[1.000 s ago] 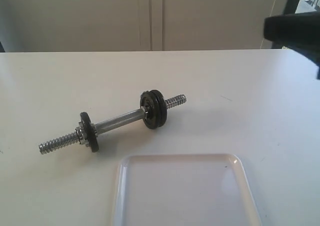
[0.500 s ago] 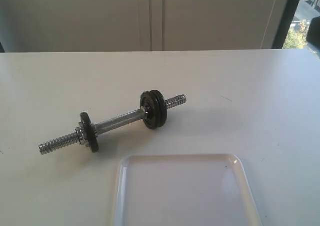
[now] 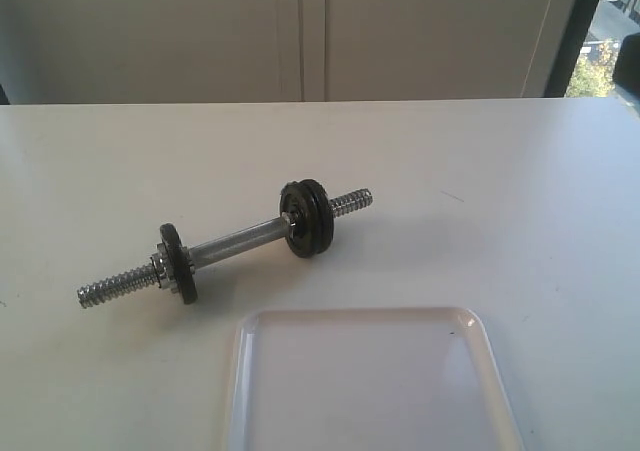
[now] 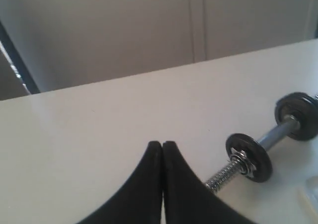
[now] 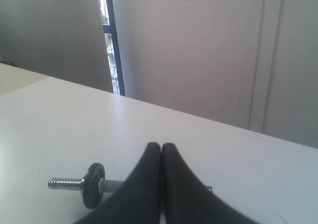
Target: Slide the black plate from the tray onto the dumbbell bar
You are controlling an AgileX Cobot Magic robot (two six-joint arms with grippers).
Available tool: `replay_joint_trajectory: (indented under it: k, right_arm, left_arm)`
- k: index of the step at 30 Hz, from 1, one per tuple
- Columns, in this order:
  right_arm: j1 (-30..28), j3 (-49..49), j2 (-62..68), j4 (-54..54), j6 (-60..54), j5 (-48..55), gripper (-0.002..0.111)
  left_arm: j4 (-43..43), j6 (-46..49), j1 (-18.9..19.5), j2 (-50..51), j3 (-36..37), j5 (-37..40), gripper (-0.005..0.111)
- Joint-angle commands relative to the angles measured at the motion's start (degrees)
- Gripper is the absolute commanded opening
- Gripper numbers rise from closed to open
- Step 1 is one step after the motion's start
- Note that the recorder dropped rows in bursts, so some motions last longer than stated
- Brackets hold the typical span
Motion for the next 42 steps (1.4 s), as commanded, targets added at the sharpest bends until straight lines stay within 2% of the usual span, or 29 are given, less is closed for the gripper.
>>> replay_joint_trajectory:
  k: [1,8,19,21,24,27,29,31,35,42]
  right_arm:
    - [-0.1,0.2,-0.1,0.0,0.1,-0.4,0.0]
    - [-0.1,0.2,-0.1,0.0,0.1,-0.2,0.0]
    - [-0.1,0.2,-0.1,0.0,0.1,-0.4,0.0]
    - [-0.1,0.2,-0.1,0.0,0.1,-0.4,0.0]
    - [-0.1,0.2,-0.1,0.0,0.1,-0.4,0.0]
    - [-0.1,0.2,-0.1,0.0,0.1,-0.4,0.0]
    - [-0.1,0.2,-0.1,0.0,0.1,-0.4,0.0]
    - [-0.1,0.2,-0.1,0.0,0.1,-0.2,0.0]
    - [-0.1,0.2,-0.2,0.0,0.1,-0.2,0.0]
    - [-0.1,0.2,-0.2,0.0,0.1,-0.3,0.0]
  left_arm:
    - [0.3,-0.6,5.0,-6.3,0.0,0.1,0.0]
    - [0.6,-0.6,8.2,-10.0,-0.1,0.1,0.0]
    - [0.5,-0.6,8.3,-10.0,0.4,0.0,0.0]
    - [-2.3,-0.6,8.3,-10.0,1.4,-0.1,0.0]
    - [-8.3,-0.6,8.3,-10.0,4.1,-0.2,0.0]
    - [-9.1,-0.6,8.5,-10.0,7.8,-0.2,0.0]
    - [-9.1,2.6,8.8,-10.0,10.9,-1.3,0.0]
    - [-10.8,7.1,9.6,-10.0,14.8,-6.1,0.0]
    - [-14.1,13.4,10.2,-10.0,23.9,-20.8,0.0]
    - [-14.0,17.0,10.2,-10.0,32.2,-19.8,0.0]
